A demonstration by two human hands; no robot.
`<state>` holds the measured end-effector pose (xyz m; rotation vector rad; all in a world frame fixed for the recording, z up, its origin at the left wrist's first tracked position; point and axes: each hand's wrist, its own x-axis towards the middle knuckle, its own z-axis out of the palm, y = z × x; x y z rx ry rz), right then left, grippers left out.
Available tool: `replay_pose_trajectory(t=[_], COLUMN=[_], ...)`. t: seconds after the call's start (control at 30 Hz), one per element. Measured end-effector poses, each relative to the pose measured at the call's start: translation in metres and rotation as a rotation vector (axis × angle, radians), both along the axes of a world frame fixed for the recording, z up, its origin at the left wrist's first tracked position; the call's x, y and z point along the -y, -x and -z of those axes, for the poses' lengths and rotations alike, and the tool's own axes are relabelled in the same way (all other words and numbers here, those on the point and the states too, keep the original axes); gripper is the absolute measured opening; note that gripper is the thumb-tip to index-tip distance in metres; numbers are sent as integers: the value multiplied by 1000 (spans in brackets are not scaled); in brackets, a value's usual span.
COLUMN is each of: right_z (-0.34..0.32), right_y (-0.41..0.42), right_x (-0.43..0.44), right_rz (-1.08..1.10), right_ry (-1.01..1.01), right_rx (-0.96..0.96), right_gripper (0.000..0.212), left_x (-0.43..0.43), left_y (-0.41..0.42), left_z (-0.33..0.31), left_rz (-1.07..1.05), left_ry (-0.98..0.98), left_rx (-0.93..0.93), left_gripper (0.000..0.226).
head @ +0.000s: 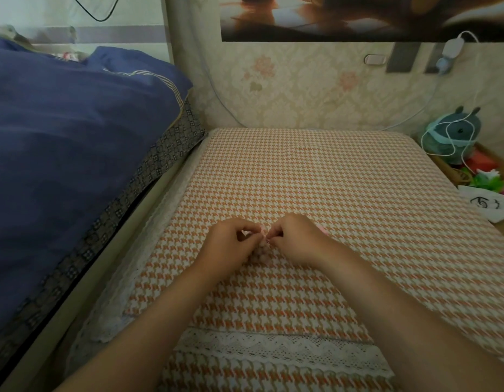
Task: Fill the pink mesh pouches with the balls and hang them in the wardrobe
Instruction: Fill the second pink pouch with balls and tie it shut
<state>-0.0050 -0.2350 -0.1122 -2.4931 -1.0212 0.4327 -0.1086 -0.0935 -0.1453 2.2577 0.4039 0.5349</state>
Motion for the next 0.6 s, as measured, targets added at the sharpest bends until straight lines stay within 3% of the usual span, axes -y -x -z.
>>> replay_pose_trajectory(t=[0.17,0.3,0.5,0.6], right_z=[2,-4,-4,-1], right_y=[-5,-4,-3,-6], right_x=[-1,-1,1,3], right_rz=[38,36,-165,-270], right_ry=[40,73,8,-49], right_rx=[122,261,353,468], right_gripper=[22,37,12,14], left_x=[6,12,17,17], left_y=[-4,-7,-10,-13], left_z=[0,2,1,-2], left_rz=[-85,-141,-145,-136], left_ry=[180,207,173,131], left_rx=[-30,24,50,28], left_gripper=[12,12,21,29])
